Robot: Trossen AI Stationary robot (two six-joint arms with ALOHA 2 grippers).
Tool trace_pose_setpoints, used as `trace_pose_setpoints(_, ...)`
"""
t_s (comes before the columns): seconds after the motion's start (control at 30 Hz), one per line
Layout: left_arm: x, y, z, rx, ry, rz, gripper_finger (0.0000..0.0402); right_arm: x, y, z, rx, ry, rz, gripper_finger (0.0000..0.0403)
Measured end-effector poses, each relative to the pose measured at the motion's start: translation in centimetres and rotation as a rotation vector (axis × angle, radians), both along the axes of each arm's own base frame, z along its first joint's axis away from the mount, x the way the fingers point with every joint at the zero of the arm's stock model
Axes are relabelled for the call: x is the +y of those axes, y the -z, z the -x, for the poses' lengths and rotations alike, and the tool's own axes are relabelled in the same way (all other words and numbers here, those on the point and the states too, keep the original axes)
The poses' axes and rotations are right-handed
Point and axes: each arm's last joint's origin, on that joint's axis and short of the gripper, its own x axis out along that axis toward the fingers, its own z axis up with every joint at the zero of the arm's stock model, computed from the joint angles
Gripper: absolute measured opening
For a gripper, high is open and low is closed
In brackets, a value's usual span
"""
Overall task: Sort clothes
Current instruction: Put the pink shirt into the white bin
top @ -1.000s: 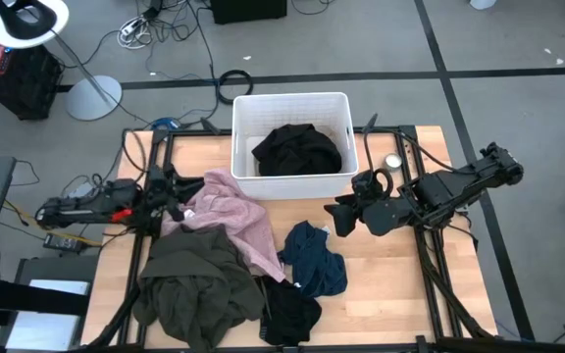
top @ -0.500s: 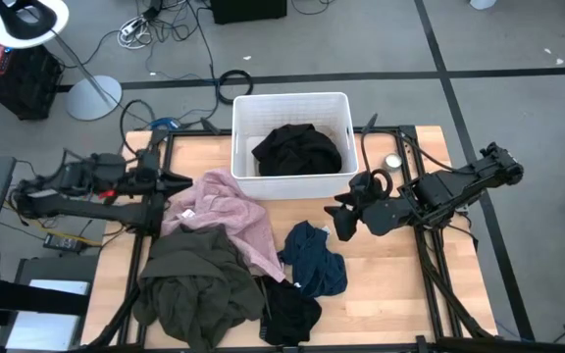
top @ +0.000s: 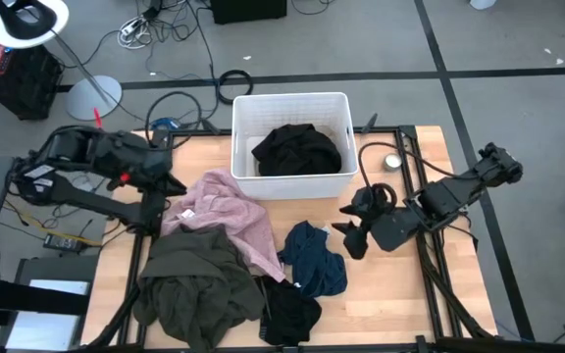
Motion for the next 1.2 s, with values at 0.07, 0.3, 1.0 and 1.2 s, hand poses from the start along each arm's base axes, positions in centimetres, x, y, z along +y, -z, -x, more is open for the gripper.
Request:
trace_pose_setpoints(0.07, 0.0, -0.3, -0.2, 0.051, 0.0, -0.001, 0.005, 0.4, 0.0, 0.3, 0.005, -0.021, 0.003, 0.0229)
trace_pose_setpoints(0.3, 0.0, -0.1, -0.9, 0.129, -0.035, 0.027, 0.0051, 1.4, 0.1, 0.9, 0.006, -0.061, 0.001, 0.0229)
trace_pose_setpoints(1.0, 0.2, 0.4, -1.4, 0.187, -0.195, 0.069, 0.0212, 1.5, 0.0, 0.9, -0.017, -0.022, -0.014, 0.0229)
trace_pose_setpoints(1.2, 0.2, 0.8, -2.5, 0.224, -0.17, 0.036, 0.0213, 1.5, 0.0, 0.9, -0.019, -0.015, -0.021, 0.0229)
